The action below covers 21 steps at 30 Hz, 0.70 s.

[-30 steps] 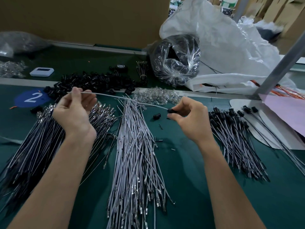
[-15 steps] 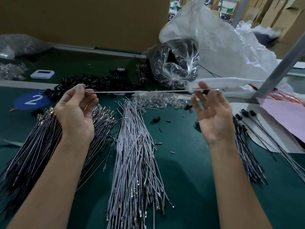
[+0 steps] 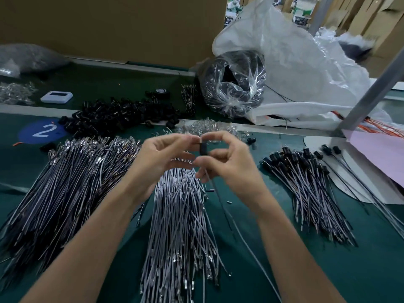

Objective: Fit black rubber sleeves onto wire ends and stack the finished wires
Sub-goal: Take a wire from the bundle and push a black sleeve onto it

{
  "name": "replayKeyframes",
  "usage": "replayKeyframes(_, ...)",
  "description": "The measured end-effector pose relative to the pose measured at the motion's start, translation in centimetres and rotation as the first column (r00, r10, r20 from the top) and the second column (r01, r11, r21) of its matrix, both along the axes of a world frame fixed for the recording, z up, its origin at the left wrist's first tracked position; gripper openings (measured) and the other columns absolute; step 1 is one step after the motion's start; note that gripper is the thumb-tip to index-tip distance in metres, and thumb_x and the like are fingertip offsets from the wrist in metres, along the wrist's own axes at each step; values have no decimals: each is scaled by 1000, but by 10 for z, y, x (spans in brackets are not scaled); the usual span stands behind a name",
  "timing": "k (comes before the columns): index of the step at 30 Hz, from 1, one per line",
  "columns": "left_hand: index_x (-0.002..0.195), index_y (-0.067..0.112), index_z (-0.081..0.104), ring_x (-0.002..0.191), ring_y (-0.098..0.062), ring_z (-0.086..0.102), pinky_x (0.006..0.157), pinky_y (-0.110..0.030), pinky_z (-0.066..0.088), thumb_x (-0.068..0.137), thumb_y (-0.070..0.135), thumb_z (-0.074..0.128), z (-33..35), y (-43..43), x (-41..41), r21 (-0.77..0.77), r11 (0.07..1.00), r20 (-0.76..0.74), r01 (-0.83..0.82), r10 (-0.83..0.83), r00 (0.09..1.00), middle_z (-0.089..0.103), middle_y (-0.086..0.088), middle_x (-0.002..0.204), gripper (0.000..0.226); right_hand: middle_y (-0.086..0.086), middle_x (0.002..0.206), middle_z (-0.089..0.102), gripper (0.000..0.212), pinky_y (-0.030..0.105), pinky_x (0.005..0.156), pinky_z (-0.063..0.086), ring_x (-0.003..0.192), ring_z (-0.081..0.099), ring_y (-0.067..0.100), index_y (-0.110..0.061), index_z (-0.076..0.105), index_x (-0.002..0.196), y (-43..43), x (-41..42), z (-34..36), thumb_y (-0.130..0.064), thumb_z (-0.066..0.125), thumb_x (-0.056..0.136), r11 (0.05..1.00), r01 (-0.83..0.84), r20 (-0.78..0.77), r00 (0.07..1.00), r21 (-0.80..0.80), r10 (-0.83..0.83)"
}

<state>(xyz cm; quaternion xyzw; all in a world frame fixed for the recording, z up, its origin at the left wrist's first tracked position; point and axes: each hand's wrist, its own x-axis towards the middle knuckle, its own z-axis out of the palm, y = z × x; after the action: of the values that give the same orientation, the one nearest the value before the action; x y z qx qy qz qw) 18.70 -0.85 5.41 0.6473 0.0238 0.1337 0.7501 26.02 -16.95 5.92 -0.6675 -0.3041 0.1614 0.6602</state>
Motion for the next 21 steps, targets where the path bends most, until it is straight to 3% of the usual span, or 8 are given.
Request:
replayKeyframes(3, 98, 9, 74, 75, -17, 72, 69, -23, 57, 75, 17, 72, -6, -7, 2, 26, 999, -10, -21, 21, 1000, 76, -12, 85, 25, 9, 70, 73, 38, 31, 52, 56, 59, 71, 27, -16, 53, 109, 6, -1, -9, 4, 71, 83, 997, 60, 45, 997, -58, -57)
replayKeyframes(10, 93, 12, 76, 72, -15, 68, 72, -24, 58, 71, 24, 73, -10, -14, 5, -5, 993, 16, -119, 119, 993, 74, -6, 78, 24, 8, 76, 76, 39, 31, 62, 59, 67, 74, 25, -25, 55, 110, 7, -1, -11, -5, 75, 83, 989, 66, 93, 994, -129, -54)
replayKeyframes(14, 90, 15, 75, 79, -8, 69, 75, -20, 56, 70, 22, 72, -9, -15, 7, -130, 969, 42, -211, 218, 975, 76, 2, 84, 21, 10, 72, 75, 5, 28, 60, 57, 64, 73, 23, -10, 70, 85, 1, 1, -6, -5, 71, 86, 970, 19, 47, 999, -242, -7)
replayKeyframes(21, 95, 10, 74, 75, -12, 70, 77, -23, 58, 69, 21, 74, -12, -25, 8, -112, 980, 13, -165, 167, 986, 76, -3, 82, 28, 10, 66, 72, 10, 23, 53, 53, 56, 69, 21, -8, 71, 80, 3, -4, -4, -4, 67, 89, 990, 37, 25, 999, -138, -34)
